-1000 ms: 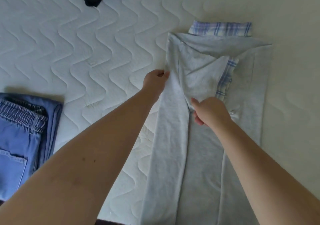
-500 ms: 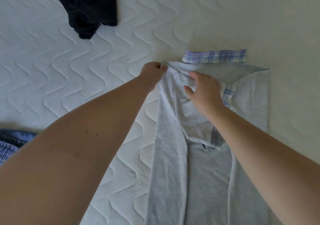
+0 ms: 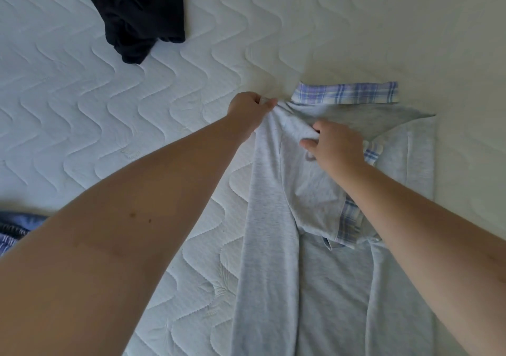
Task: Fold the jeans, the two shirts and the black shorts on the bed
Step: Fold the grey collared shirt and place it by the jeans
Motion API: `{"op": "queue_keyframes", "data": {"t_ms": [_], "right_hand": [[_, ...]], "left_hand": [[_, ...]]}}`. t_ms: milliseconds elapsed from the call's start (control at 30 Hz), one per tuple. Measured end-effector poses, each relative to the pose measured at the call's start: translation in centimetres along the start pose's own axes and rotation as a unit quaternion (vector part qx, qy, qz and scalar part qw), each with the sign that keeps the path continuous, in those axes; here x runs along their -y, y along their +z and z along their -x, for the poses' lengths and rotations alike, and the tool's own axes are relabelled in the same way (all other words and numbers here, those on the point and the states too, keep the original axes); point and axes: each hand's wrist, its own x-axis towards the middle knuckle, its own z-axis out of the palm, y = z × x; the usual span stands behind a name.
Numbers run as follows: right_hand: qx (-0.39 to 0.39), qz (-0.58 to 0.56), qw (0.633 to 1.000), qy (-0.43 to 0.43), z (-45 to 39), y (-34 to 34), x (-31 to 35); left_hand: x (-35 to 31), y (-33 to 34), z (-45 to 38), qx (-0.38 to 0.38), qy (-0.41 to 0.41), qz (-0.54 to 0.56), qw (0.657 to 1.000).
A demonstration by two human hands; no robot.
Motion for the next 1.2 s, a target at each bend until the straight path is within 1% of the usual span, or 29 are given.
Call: {"op": "queue_keyframes", "data": {"t_ms": [133,200,300,367,400,433,467,500,533,600,633,700,767,833,933,1033,1100,1200], "right_hand": [[-0.043,-0.021,0.998,-0.033,0.6,0.0,-0.1],[-0.073,-0.019,0.996,-0.046,1.5,-0.6,-0.7],[-0.137,-0.016,0.988,-0.068,3.8,-1.3,-2.6],[-0.131,-0.04,0.99,-0.033,5.3,-1.3,-4.3],[-0.114,-0.059,0.992,0.003,5.9,-1.3,-5.1],[-0.097,-0.082,0.991,0.043,6.2,-1.2,-5.8],[-0.085,-0.103,0.988,0.08,6.4,-1.1,-6.4],[-0.077,-0.117,0.984,0.111,6.5,-1.0,-6.8],[-0.073,-0.124,0.981,0.132,6.5,-0.9,-7.1],[-0.092,-0.143,0.974,0.148,6.5,-0.6,-7.4],[-0.115,-0.176,0.966,0.148,6.5,-0.5,-7.3],[-0.16,-0.259,0.942,0.139,6.8,-0.4,-7.0],[-0.17,-0.299,0.929,0.135,7.0,-0.2,-6.8],[-0.143,-0.328,0.921,0.152,7.1,0.0,-7.0],[-0.115,-0.345,0.914,0.181,6.9,0.1,-7.4],[-0.094,-0.353,0.909,0.201,6.8,-0.5,-7.4],[-0.091,-0.34,0.917,0.189,7.0,-0.9,-7.4],[-0.095,-0.328,0.927,0.158,7.7,-1.3,-7.6]], "left_hand": [[0.1,-0.6,-0.3,-0.021,-0.014,-0.011,1.0],[0.2,-0.5,-0.1,-0.035,-0.006,-0.015,0.999],[0.2,0.0,0.7,-0.063,0.011,0.023,0.998],[0.4,0.1,2.0,-0.074,0.001,0.054,0.996],[0.7,0.2,2.8,-0.092,0.01,0.034,0.995],[1.3,0.2,3.7,-0.117,0.037,-0.011,0.992],[1.9,0.4,4.7,-0.135,0.082,-0.059,0.986],[2.4,0.9,6.0,-0.138,0.137,-0.094,0.976],[2.9,1.5,7.5,-0.125,0.189,-0.114,0.967],[3.9,3.2,10.3,-0.093,0.282,-0.148,0.943],[4.5,4.4,11.4,-0.089,0.321,-0.182,0.925],[5.6,6.9,13.2,-0.082,0.364,-0.272,0.887],[6.6,9.2,14.2,-0.046,0.361,-0.331,0.87],[7.6,11.1,14.6,-0.012,0.349,-0.358,0.866],[8.7,12.9,14.5,0.003,0.323,-0.392,0.861],[8.6,13.2,14.2,0.028,0.308,-0.421,0.853],[8.1,12.5,14.3,0.012,0.325,-0.391,0.861],[6.5,11.3,13.6,-0.064,0.371,-0.317,0.87]]}}
